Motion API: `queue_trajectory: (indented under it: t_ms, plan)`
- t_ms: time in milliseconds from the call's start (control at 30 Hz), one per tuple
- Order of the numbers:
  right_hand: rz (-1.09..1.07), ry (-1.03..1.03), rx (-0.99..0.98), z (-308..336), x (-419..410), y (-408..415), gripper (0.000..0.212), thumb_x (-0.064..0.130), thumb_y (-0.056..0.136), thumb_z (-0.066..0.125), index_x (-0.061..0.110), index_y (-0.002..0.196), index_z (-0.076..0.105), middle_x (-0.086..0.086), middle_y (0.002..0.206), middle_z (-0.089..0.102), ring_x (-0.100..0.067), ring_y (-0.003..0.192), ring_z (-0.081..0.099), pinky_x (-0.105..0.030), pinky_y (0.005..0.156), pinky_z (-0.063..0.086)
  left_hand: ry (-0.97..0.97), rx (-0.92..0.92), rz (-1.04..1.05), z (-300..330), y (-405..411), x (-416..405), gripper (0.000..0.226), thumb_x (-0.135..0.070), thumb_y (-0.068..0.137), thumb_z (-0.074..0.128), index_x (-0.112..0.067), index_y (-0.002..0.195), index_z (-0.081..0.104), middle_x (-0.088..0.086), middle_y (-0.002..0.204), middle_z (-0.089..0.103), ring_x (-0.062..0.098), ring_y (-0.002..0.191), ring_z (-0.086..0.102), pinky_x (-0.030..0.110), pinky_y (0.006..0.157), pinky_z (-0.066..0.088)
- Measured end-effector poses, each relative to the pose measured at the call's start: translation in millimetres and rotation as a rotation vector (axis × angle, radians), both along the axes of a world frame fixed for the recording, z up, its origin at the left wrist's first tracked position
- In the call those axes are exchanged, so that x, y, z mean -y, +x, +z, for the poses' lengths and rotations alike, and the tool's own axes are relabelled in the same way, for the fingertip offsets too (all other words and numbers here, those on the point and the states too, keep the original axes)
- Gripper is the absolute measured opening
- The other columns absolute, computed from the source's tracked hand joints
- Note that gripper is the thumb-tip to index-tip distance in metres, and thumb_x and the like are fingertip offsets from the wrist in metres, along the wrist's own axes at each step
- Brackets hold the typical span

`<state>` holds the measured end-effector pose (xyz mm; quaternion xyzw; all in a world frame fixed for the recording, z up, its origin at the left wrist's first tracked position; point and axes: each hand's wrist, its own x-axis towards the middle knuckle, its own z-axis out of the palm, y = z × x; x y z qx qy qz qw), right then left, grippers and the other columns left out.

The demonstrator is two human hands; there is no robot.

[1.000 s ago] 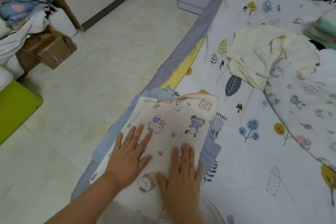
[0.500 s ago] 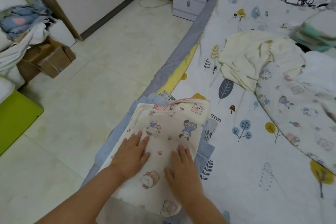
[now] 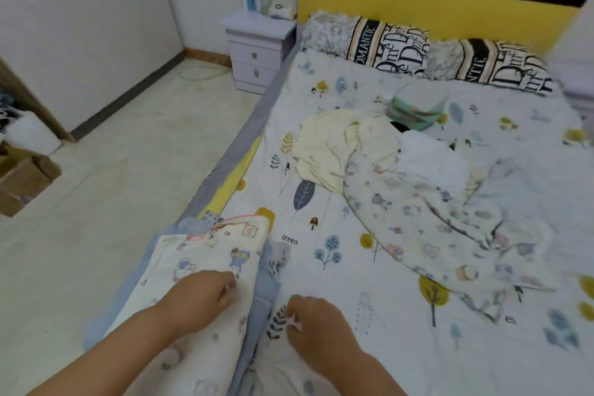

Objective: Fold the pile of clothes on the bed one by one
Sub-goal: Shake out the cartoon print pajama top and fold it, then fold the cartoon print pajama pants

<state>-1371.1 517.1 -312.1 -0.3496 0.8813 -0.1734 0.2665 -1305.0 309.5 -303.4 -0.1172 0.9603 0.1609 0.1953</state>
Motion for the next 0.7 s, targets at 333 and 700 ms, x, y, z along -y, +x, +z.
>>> queue_trajectory:
  t_ms: [333, 700]
  plan:
    - [-0.151, 0.038, -0.052, 36.8, -158.2, -71.3, 0.027, 0.023, 0.092, 0.044, 0.02, 0.118, 0.052, -0.002, 0.117, 0.058, -0.019, 0.108, 0.051, -0.026, 0.082, 0.037, 0.026, -0.079, -0.126, 31.3, -98.8, -144.0, 0.029, -0.031, 0.097, 0.04, -0.024, 0.122, 0.052, -0.005, 0.116, 0.061, 0.01, 0.106, 0.055, 0.018, 0.082, 0.036]
    - [-0.283, 0.229, -0.113, 6.5, -311.0, -179.0, 0.028, 0.017, 0.092, 0.042, 0.014, 0.117, 0.053, -0.005, 0.118, 0.057, -0.021, 0.108, 0.051, -0.027, 0.078, 0.039, 0.126, -0.057, -0.13, -17.2, -194.2, -287.1, 0.028, -0.029, 0.096, 0.039, -0.026, 0.121, 0.053, -0.006, 0.112, 0.061, 0.009, 0.096, 0.053, 0.019, 0.081, 0.04]
